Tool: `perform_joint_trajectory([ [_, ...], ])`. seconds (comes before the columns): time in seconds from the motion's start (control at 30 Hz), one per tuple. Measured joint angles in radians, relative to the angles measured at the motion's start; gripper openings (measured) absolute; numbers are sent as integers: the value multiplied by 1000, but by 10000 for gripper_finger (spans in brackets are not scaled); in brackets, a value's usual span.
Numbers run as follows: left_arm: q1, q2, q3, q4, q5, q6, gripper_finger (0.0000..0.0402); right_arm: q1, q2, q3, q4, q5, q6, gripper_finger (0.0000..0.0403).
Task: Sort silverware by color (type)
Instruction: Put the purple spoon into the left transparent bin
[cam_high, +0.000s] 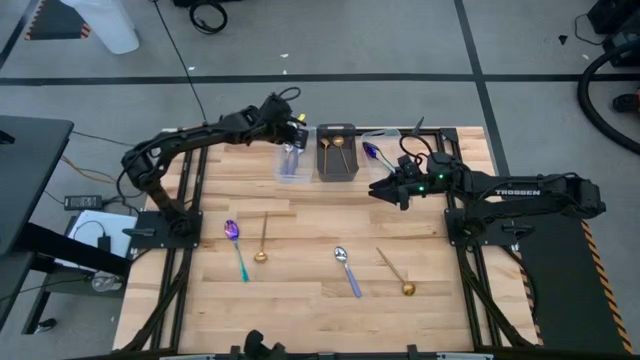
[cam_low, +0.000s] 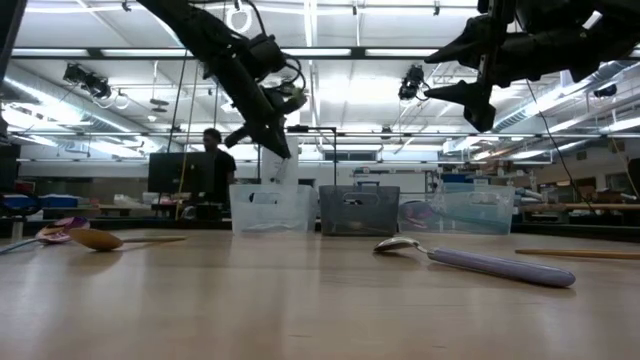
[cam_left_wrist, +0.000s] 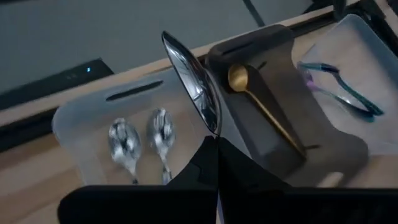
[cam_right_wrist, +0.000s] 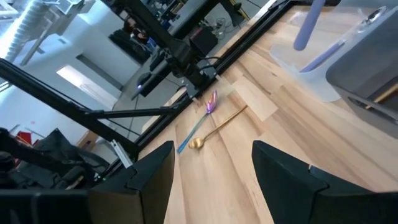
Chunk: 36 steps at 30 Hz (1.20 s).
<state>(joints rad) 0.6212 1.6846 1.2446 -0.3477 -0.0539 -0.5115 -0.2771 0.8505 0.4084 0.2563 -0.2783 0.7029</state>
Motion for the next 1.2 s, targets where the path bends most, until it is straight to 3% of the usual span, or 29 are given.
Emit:
perform_joint_trajectory([
  [0.5, -3, 134, -1, -18, -34, 362, 1, -3, 0, -1, -34, 58, 53, 225],
  [1.2, -3, 191, 0, -101, -57, 314, 18, -3, 0, -1, -26, 103, 73, 225],
])
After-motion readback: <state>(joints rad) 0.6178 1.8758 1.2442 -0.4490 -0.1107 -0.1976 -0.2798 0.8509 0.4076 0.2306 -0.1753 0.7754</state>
